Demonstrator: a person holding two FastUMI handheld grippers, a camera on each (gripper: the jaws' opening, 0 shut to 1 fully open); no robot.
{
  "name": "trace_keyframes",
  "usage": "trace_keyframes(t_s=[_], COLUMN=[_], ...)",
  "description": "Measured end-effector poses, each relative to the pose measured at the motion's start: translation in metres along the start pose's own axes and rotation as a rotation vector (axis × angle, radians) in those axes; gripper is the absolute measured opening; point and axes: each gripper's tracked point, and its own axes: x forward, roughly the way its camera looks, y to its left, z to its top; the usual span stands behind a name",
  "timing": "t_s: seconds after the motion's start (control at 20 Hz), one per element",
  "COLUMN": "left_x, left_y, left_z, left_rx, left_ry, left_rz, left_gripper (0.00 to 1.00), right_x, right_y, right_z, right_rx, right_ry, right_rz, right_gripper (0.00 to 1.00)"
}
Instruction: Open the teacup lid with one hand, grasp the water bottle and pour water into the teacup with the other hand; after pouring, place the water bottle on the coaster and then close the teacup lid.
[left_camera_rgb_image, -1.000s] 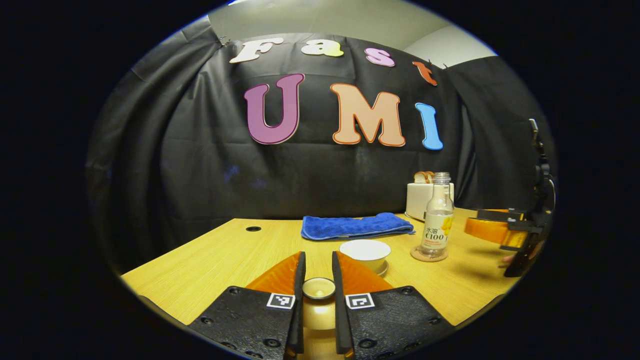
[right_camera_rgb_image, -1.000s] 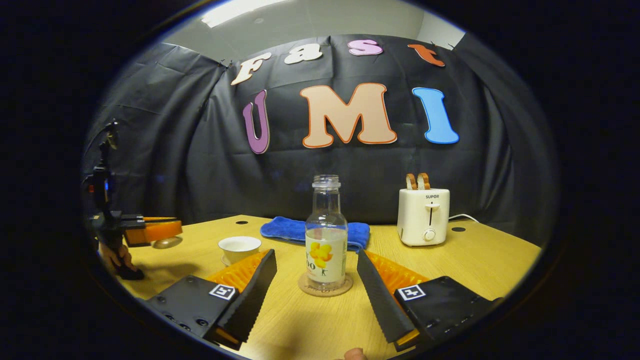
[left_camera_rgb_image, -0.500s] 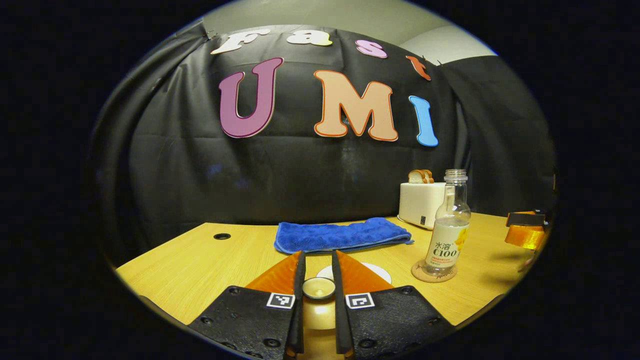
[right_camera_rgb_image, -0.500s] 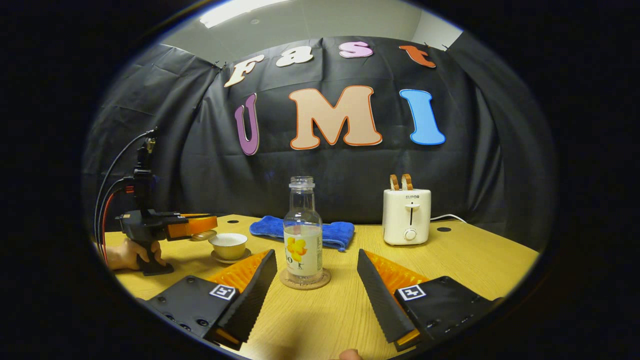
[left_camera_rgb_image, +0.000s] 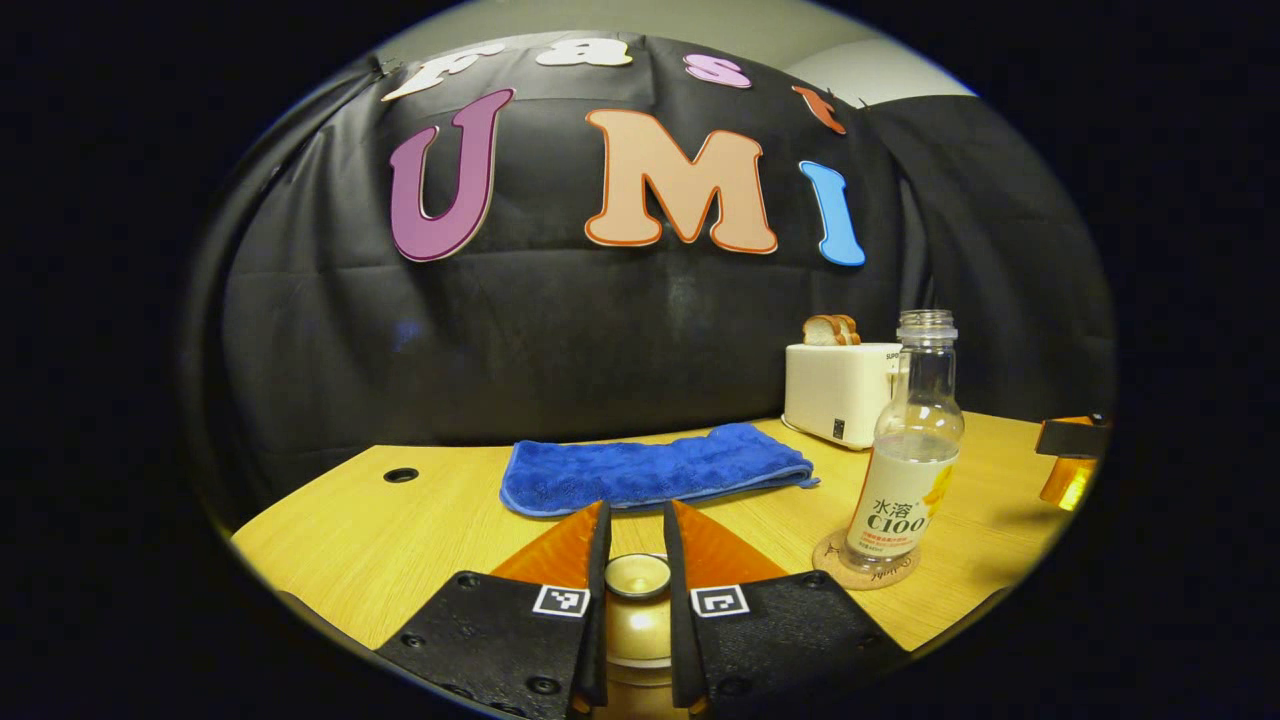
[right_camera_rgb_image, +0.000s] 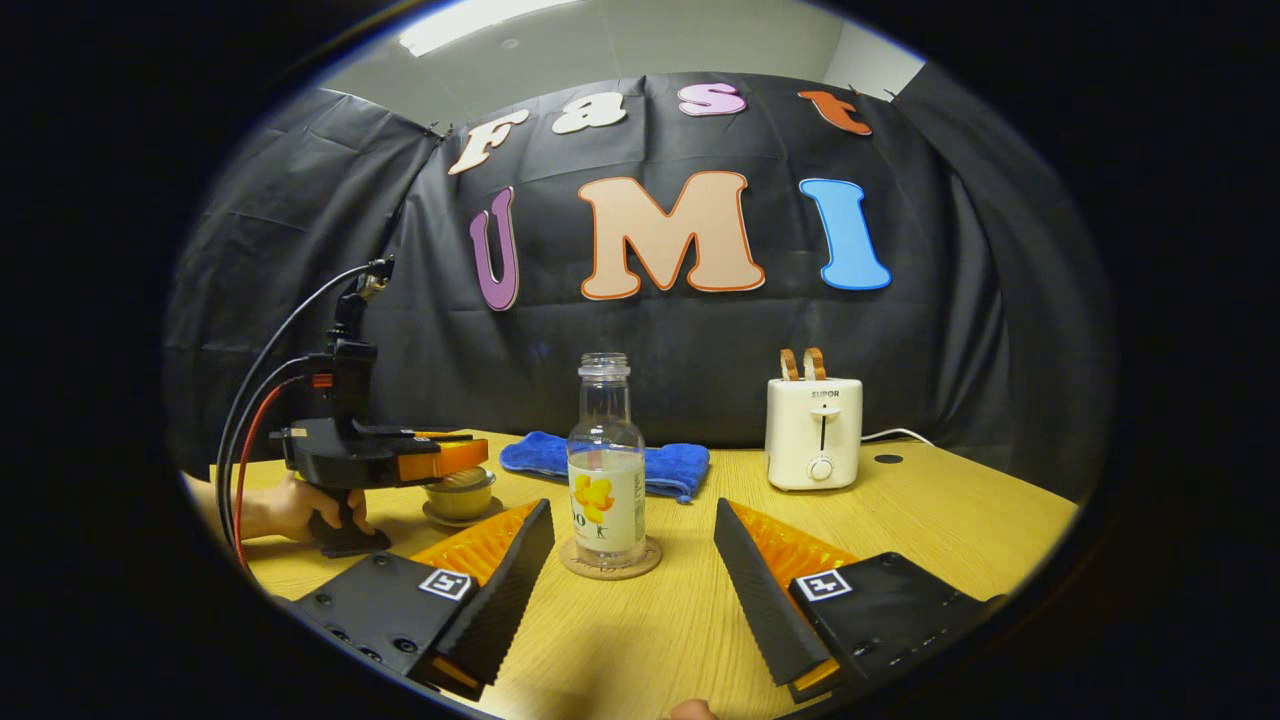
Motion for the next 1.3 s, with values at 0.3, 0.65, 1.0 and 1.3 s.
trace_keyframes(t_s=[0.3, 0.65, 1.0, 1.3], left_x=[0.002, 0.000, -0.004, -0.012], left_y=[-0.003, -0.003, -0.004, 0.009], left_z=[-0.007, -0.008, -0.003, 0.007], left_rx=[0.023, 0.038, 0.020, -0.033], left_ry=[0.041, 0.049, 0.015, -0.070], left_rz=[0.005, 0.011, -0.001, 0.038], left_gripper=[0.23, 0.24, 0.32, 0.91], right_x=[-0.001, -0.001, -0.001, -0.001], right_y=[-0.001, -0.001, 0.000, -0.002], right_z=[0.000, 0.000, 0.000, 0.000], right_rx=[0.000, 0.000, 0.000, -0.001], right_ry=[0.000, 0.001, 0.001, 0.001], right_rz=[0.007, 0.006, 0.006, -0.002], right_gripper=[1.00, 1.00, 1.00, 0.96])
